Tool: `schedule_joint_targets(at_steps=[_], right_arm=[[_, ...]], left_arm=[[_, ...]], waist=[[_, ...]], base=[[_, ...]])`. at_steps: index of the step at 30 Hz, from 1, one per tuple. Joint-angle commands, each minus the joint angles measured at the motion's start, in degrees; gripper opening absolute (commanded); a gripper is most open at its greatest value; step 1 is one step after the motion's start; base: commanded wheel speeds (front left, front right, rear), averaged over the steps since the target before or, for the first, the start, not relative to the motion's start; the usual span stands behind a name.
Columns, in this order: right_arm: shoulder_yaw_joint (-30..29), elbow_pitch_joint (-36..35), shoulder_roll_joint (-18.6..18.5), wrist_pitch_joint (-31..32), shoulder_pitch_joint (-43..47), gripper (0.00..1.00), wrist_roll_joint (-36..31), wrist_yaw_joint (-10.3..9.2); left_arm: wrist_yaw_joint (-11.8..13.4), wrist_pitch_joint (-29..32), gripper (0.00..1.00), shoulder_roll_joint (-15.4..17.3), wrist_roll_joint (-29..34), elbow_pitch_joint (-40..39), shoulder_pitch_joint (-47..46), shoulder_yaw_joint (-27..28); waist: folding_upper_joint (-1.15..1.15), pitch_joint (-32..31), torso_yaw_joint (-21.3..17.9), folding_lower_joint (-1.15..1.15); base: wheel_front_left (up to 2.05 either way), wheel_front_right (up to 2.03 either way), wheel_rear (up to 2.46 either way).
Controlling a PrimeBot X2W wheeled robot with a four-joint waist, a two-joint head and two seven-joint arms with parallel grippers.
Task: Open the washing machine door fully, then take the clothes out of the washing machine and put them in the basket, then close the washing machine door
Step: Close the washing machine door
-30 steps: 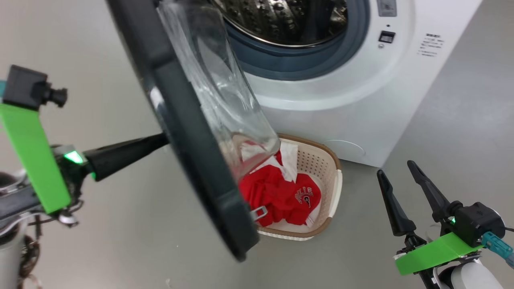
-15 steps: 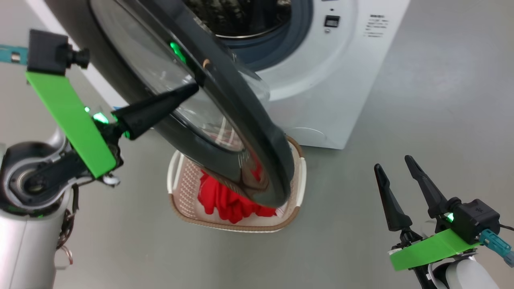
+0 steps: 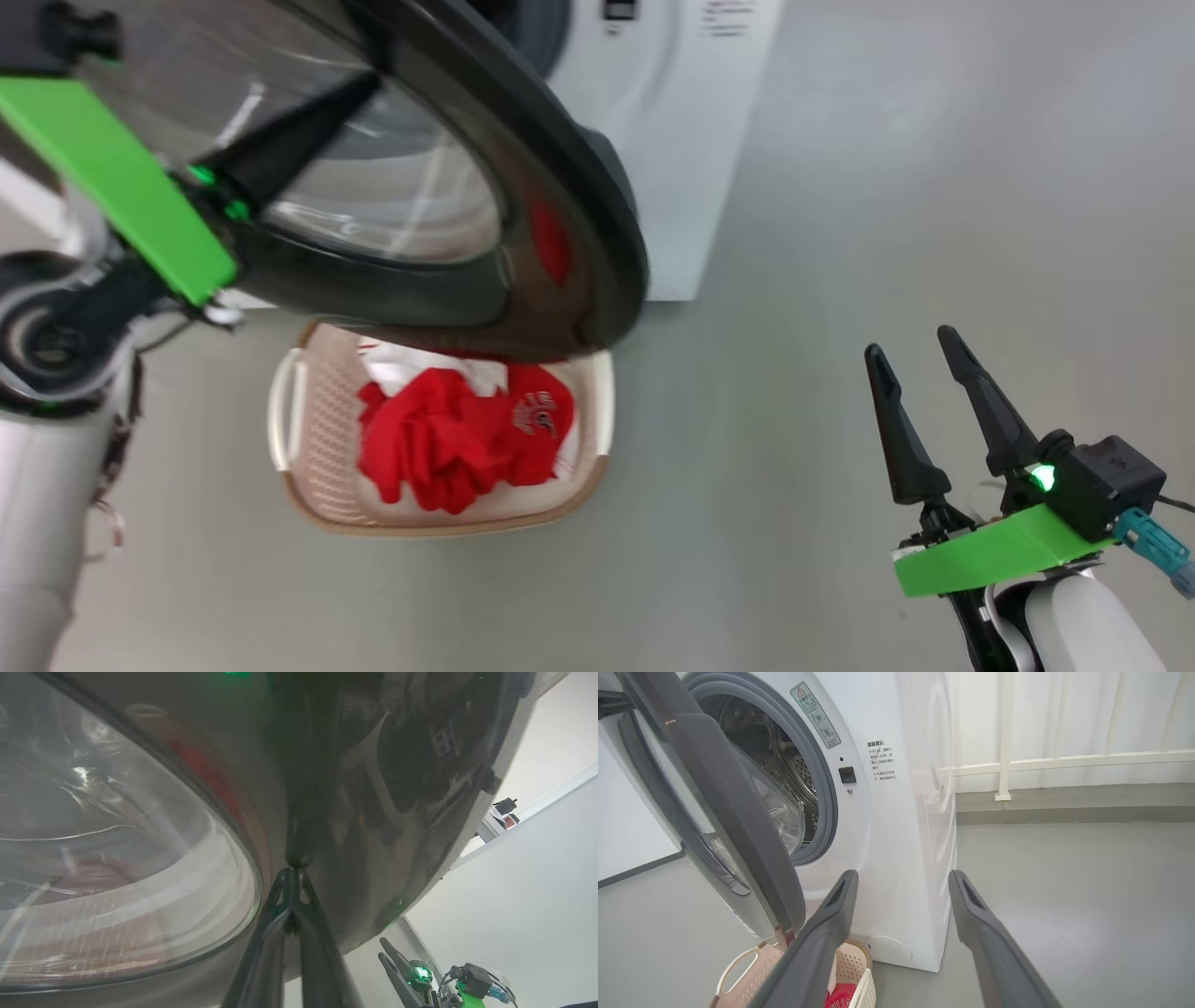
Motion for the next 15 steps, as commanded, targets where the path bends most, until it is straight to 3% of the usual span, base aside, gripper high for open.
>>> schedule_joint_targets(at_steps=[1,8,15], right_arm=[[1.4,-1.4,0.2,-0.4,-1.8,1.0,-0.1,0.36],[1.5,-1.2,1.1,-0.4,-1.9,1.0,0.1,0.36],[1.2,-1.1,1.3,-0.4,-1.5,1.0,0.0,0.36]], left_arm=[[-0.4,-1.7,0.0,3.3,0.3,-0.1,-2.9,1.9],[-0.4,-8.1,0.0,5.7,-0.5,4.8,-5.6,0.7],[-0.4,-11.8,0.0,6.8,-2.1,7.4,-6.6,-2.4]], waist=[[0.0,2.1,-3.5,0.0],[0.0,2.4,-7.2,0.0],[0.0,1.6,-7.8,0.0]], base=[[0.0,0.0,0.0],[0.0,0.0,0.0],[0.0,0.0,0.0]])
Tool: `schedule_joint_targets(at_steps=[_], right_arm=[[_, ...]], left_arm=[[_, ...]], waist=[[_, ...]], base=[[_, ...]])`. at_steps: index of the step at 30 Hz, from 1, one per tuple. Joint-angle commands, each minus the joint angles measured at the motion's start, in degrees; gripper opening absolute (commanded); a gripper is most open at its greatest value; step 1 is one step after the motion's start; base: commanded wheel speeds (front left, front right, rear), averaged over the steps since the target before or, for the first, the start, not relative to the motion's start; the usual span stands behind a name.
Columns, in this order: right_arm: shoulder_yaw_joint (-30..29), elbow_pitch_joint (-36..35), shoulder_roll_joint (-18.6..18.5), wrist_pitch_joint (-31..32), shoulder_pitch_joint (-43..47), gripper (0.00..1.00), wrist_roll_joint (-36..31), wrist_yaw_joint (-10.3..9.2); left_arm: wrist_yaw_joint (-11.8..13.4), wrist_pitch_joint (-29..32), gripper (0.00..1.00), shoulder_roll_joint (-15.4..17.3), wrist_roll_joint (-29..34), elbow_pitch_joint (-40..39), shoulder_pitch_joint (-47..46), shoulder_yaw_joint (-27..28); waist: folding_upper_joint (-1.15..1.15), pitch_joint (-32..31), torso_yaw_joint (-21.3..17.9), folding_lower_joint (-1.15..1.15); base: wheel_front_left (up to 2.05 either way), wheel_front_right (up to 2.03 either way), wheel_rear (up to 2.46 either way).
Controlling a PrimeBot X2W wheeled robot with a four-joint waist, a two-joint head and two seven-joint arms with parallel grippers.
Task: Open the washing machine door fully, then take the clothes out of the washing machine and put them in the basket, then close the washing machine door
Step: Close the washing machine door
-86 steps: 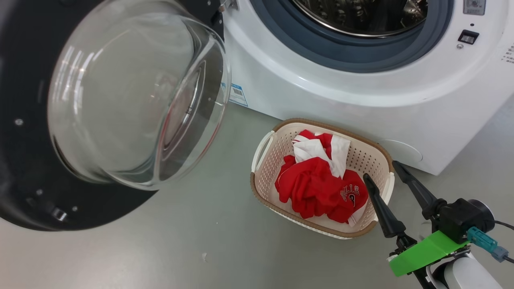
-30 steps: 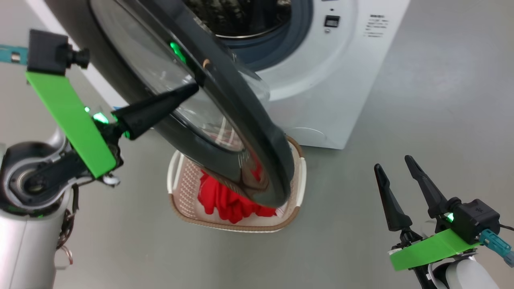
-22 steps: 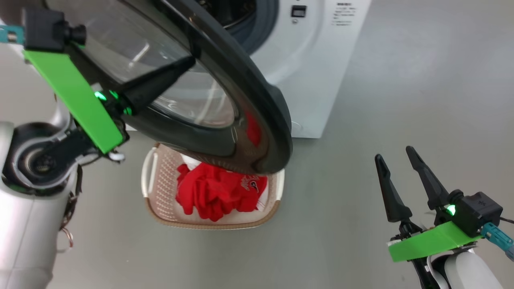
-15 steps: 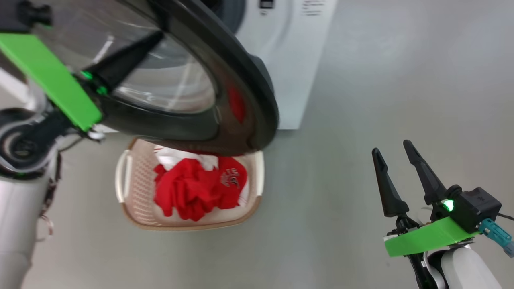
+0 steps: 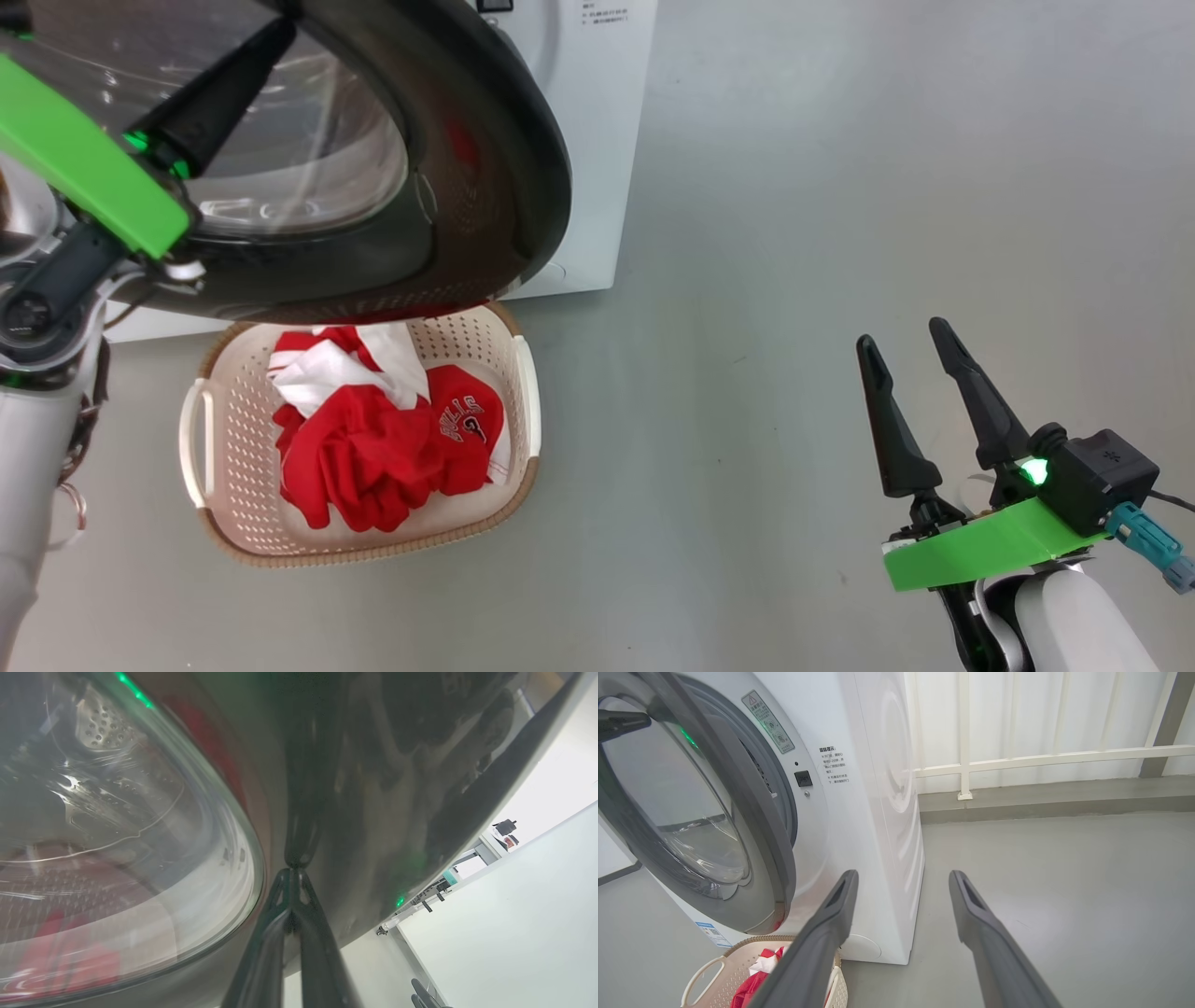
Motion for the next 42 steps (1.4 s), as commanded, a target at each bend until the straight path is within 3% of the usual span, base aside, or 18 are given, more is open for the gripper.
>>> schedule_joint_targets(at_steps=[1,10,12,15,16,17,19,42], right_arm=[[1.2,-1.3,-0.1,-0.4,-0.4,1.0,0.0,0.36],[1.3,-1.2,-0.6,-0.4,0.5,1.0,-0.3,0.36],[1.3,-1.2,-0.8,-0.4,0.8,1.0,-0.4,0.36],[1.3,-1.1,-1.3,-0.4,1.0,1.0,-0.4,0.36],[1.3,-1.1,-1.4,-0.4,1.0,1.0,-0.4,0.36],[1.4,-1.1,-1.5,-0.4,1.1,1.0,-0.4,0.36],[1.4,-1.2,-1.8,-0.4,1.1,1.0,-0.4,0.36],[0.8,-1.3,-3.4,-0.4,2.2,1.0,-0.3,0.36]], left_arm=[[-0.4,-0.8,0.0,3.0,-0.9,-1.0,-2.1,1.1],[-0.4,-4.6,0.03,4.1,-4.0,-2.4,1.9,-3.0],[-0.4,-5.6,0.24,4.2,-4.7,-3.0,3.5,-3.6],[-0.4,-8.0,0.45,4.6,-5.2,-3.9,6.2,-4.2],[-0.4,-8.8,0.71,4.7,-5.5,-4.0,7.1,-4.2],[-0.4,-9.5,0.84,4.9,-5.7,-4.2,8.1,-4.4],[-0.4,-11.1,1.0,5.3,-6.0,-4.2,9.9,-4.6],[-0.4,-28.1,1.0,5.7,-9.2,-4.7,29.9,-4.4]], waist=[[0.0,-0.3,0.1,0.0],[0.0,-2.1,2.8,0.0],[0.0,-2.6,3.6,0.0],[0.0,-3.0,4.6,0.0],[0.0,-3.1,4.9,0.0],[0.0,-3.2,5.2,0.0],[0.0,-3.4,5.8,0.0],[0.0,-3.4,8.9,0.0]], base=[[0.0,0.0,0.0],[0.0,0.0,0.0],[0.0,0.0,0.0],[0.0,0.0,0.0],[0.0,0.0,0.0],[0.0,0.0,0.0],[0.0,0.0,0.0],[0.0,0.0,0.0]])
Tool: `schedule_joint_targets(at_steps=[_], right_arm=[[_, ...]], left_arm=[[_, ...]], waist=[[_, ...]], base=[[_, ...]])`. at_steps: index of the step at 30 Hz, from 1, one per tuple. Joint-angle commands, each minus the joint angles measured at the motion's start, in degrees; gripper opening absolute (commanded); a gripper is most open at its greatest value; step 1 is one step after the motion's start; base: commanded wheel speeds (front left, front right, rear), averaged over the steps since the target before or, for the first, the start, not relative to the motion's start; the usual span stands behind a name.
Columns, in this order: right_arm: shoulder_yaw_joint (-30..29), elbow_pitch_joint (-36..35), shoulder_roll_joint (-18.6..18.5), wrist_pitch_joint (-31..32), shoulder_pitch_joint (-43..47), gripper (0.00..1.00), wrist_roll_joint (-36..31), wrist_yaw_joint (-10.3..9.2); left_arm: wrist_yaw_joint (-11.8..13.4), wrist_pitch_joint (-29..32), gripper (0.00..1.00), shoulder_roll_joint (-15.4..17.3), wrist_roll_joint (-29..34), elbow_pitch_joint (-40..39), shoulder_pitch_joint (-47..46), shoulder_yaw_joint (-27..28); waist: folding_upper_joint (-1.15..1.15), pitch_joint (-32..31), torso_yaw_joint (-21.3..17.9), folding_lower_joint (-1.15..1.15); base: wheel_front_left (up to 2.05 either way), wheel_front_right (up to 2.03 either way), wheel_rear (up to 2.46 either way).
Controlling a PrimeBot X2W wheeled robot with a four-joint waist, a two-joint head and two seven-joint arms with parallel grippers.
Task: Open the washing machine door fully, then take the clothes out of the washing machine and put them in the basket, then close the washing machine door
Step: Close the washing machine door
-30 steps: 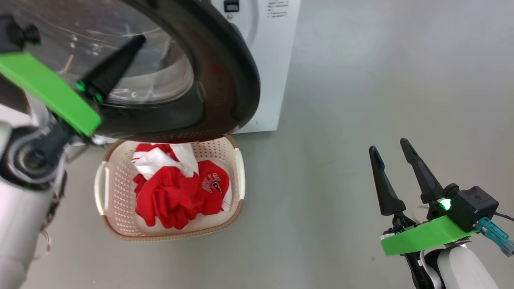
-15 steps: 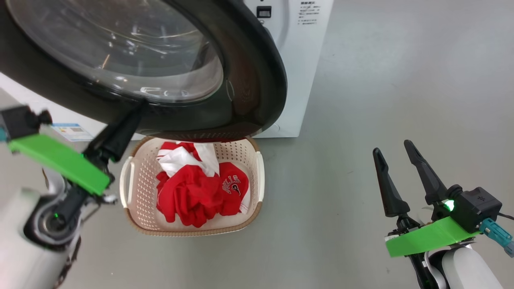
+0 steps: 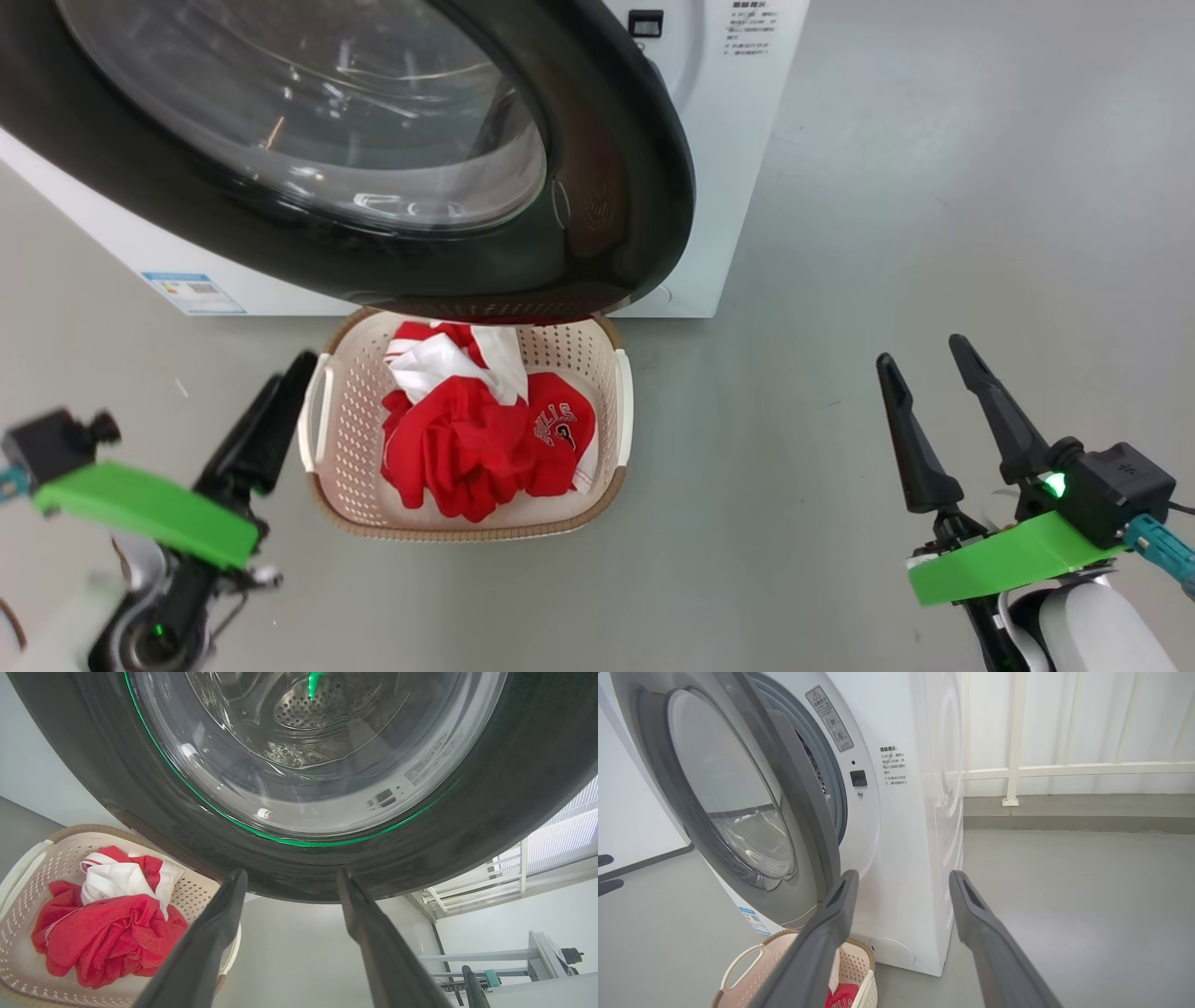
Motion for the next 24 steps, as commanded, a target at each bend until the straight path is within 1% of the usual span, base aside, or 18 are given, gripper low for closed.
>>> schedule_joint_targets(at_steps=[1,3,7,10,14,18,21,24], right_arm=[[0.9,-1.3,-0.6,-0.4,0.8,1.0,-0.2,0.36],[0.5,-1.3,-0.7,-0.4,1.3,1.0,-0.2,0.36],[0.1,-1.4,-0.9,-0.4,2.3,1.0,-0.2,0.36],[-0.6,-1.4,-0.9,-0.4,3.1,1.0,-0.3,0.36],[-1.1,-1.5,-0.9,-0.4,3.9,1.0,-0.2,0.36],[-1.7,-1.6,-0.9,-0.4,4.8,1.0,-0.2,0.36],[-2.0,-1.6,-1.0,-0.4,5.3,1.0,-0.1,0.36],[-2.3,-1.6,-1.1,-0.4,5.7,1.0,-0.1,0.36]], left_arm=[[-0.4,-1.1,1.0,2.4,0.1,-1.1,0.5,2.3],[-0.4,-2.8,1.0,3.1,1.5,-0.6,2.0,1.6],[-0.4,-5.7,1.0,3.0,1.4,0.2,4.6,1.4],[-0.4,-7.5,1.0,3.4,3.7,1.0,6.2,0.1],[-0.4,-9.0,1.0,2.7,5.3,1.7,8.1,-0.6],[-0.4,-9.6,1.0,2.1,8.2,3.4,9.9,-0.6],[-0.4,-9.7,1.0,0.9,11.1,4.5,11.1,2.1],[-0.4,-9.7,1.0,-0.7,15.9,4.8,12.6,6.4]], waist=[[0.0,-0.1,-0.1,0.0],[0.0,-0.3,-0.3,0.0],[0.0,-0.7,-1.0,0.0],[0.0,-1.0,-1.5,0.0],[0.0,-1.3,-2.5,0.0],[0.0,-1.6,-3.1,0.0],[0.0,-1.9,-3.4,0.0],[0.0,-2.2,-3.6,0.0]], base=[[0.0,0.0,0.0],[0.0,0.0,0.0],[0.0,0.0,0.0],[0.0,0.0,0.0],[0.0,0.0,0.0],[0.0,0.0,0.0],[0.0,0.0,0.0],[0.0,0.0,0.0]])
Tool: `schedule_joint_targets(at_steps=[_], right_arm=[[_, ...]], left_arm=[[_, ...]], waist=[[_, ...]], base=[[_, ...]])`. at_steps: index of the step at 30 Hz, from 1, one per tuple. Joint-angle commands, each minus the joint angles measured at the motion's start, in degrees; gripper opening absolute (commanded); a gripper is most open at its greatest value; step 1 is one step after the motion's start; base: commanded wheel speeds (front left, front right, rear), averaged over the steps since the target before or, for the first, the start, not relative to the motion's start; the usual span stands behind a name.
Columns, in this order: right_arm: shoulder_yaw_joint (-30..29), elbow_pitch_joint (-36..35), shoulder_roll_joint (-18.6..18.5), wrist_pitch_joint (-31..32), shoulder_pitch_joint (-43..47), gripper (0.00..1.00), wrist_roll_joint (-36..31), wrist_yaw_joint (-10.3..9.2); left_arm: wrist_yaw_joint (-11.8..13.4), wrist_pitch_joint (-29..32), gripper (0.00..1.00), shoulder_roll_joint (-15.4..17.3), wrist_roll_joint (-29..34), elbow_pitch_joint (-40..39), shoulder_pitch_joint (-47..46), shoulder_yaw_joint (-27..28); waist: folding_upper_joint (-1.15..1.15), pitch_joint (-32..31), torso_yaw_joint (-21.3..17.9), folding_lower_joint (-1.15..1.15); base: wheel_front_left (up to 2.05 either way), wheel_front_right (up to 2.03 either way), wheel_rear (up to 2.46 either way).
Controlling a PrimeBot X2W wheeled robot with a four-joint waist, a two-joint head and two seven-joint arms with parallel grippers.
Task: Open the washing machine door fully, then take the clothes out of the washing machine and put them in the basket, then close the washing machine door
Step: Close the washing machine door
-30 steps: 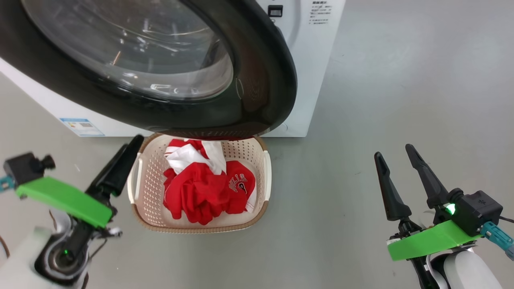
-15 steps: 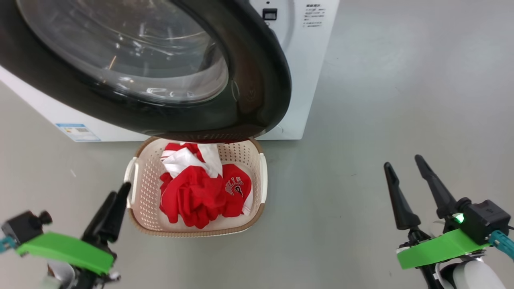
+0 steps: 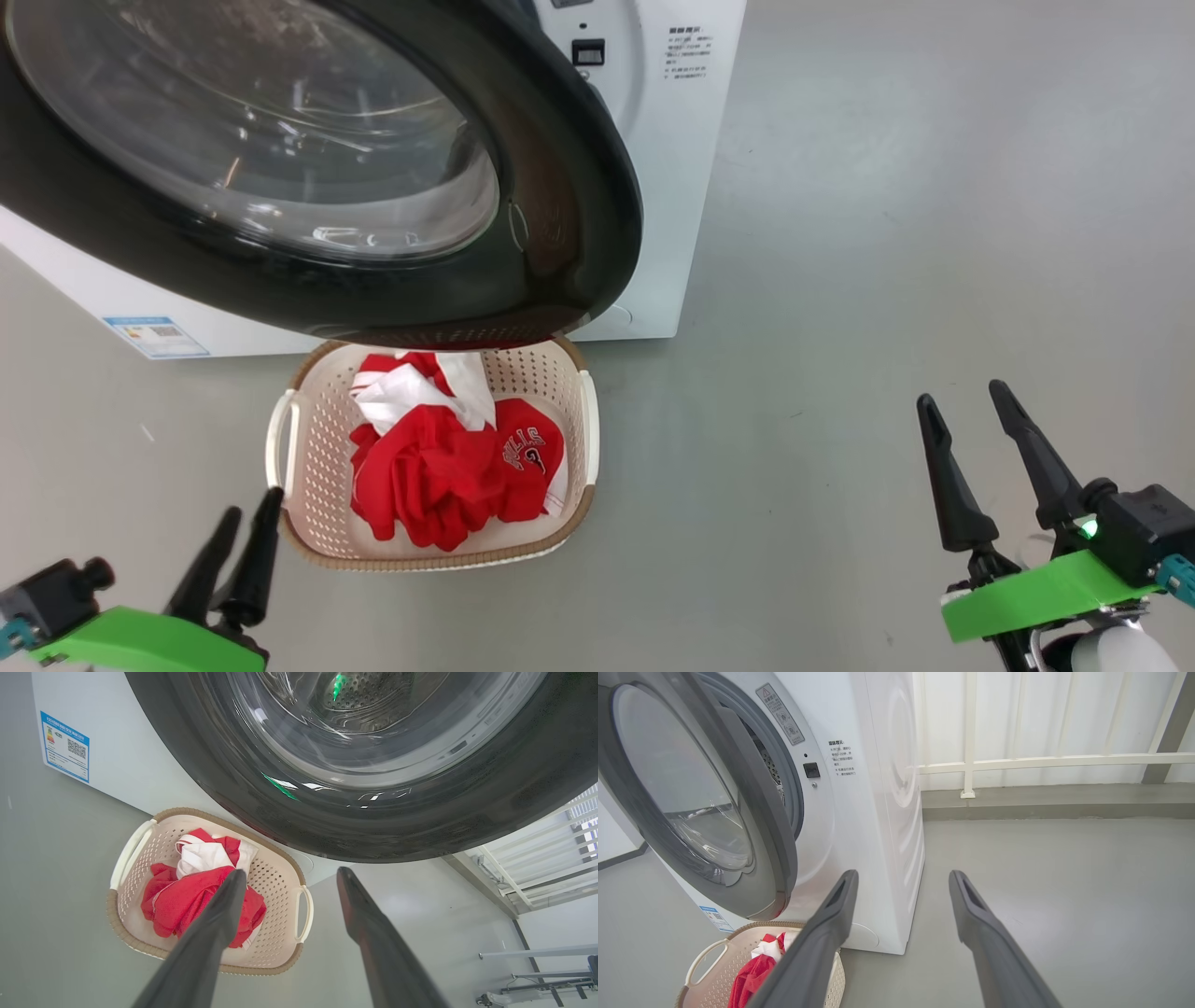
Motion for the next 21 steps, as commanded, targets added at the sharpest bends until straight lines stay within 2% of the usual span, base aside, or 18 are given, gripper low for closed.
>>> schedule_joint_targets(at_steps=[1,3,4,6,12,17,21], right_arm=[[0.8,-1.5,-0.7,-0.4,1.1,1.0,-0.1,0.36],[0.7,-1.5,-0.7,-0.4,1.3,1.0,-0.1,0.36],[0.7,-1.5,-0.7,-0.4,1.3,1.0,-0.1,0.36],[0.6,-1.5,-0.7,-0.4,1.3,1.0,0.0,0.36],[0.4,-1.4,-0.7,-0.4,1.6,1.0,0.0,0.36],[0.3,-1.4,-0.7,-0.4,2.1,1.0,0.0,0.36],[0.4,-1.5,-0.7,-0.4,2.5,1.0,0.0,0.36]], left_arm=[[-0.4,-0.7,1.0,0.7,4.4,-0.9,0.7,5.7],[-0.4,-0.7,1.0,-0.7,8.8,-1.3,1.7,9.0],[-0.4,-0.7,1.0,-0.7,8.8,-1.3,1.7,9.0],[-0.4,-0.7,1.0,-1.9,14.5,-1.9,2.6,12.1],[-0.4,-0.7,1.0,-7.1,30.7,-5.5,5.9,21.7],[-0.4,-0.7,1.0,-11.7,43.3,-10.0,8.6,27.2],[-0.4,-0.7,1.0,-15.9,50.2,-13.9,9.8,32.6]], waist=[[0.0,-0.3,-0.1,0.0],[0.0,-0.3,-0.1,0.0],[0.0,-0.3,-0.1,0.0],[0.0,-0.5,0.0,0.0],[0.0,-1.1,-0.1,0.0],[0.0,-2.0,0.0,0.0],[0.0,-2.4,0.0,0.0]], base=[[0.0,0.0,0.0],[0.0,0.0,0.0],[0.0,0.0,0.0],[0.0,0.0,0.0],[0.0,0.0,0.0],[0.0,0.0,0.0],[0.0,0.0,0.0]])
